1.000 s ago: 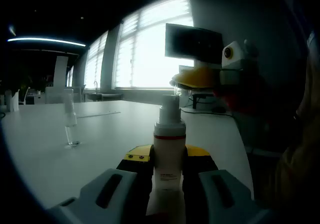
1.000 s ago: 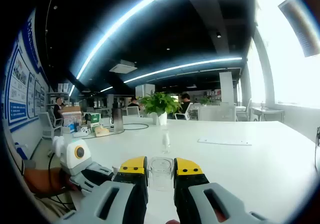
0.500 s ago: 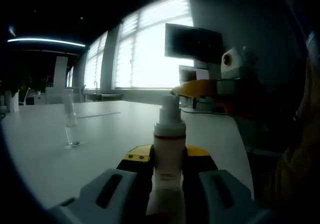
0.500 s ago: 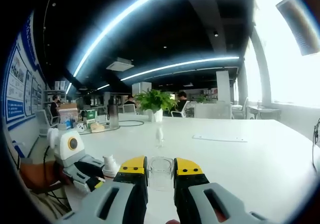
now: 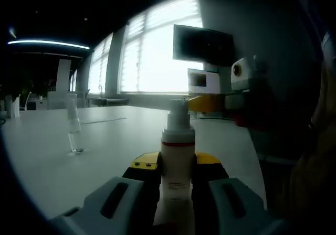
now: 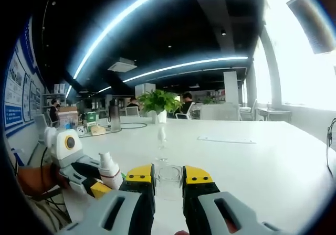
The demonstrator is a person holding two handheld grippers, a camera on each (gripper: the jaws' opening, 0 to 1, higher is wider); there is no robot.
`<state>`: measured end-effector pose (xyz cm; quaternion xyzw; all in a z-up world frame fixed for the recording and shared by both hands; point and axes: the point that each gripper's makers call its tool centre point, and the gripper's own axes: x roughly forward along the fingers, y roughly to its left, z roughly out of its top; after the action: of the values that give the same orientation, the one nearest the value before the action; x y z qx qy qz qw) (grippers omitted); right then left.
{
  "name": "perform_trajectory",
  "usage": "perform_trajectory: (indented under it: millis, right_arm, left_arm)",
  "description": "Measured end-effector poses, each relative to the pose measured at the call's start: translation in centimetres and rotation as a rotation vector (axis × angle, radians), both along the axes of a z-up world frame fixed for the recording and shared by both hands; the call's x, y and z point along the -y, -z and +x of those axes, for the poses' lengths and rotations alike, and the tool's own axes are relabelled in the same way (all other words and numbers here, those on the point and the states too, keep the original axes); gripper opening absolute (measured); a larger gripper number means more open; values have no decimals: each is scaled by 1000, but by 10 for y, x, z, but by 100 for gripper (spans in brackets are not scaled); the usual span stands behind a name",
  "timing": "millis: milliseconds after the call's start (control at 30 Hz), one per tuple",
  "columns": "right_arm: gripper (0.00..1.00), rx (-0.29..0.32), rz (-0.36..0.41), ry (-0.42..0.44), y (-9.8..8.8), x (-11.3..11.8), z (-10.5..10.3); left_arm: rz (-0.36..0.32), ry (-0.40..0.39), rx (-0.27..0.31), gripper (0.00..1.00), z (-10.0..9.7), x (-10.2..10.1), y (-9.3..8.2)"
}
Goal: Clamp pump bottle remove cover press pump head put on cover
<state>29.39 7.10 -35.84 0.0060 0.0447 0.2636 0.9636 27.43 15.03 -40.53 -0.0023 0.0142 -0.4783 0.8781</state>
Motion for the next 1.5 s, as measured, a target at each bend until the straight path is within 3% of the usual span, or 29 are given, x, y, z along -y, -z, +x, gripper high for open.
perform_trajectory:
  millis: [700,1500]
  right_arm:
    - [14,-24,-9,20,21,6,4]
    - [15,-92,-57,72,65,21,33]
  left_arm:
    - [0,1,1,13,0,0,0]
    - [-1,0,-1,13,0,1,0]
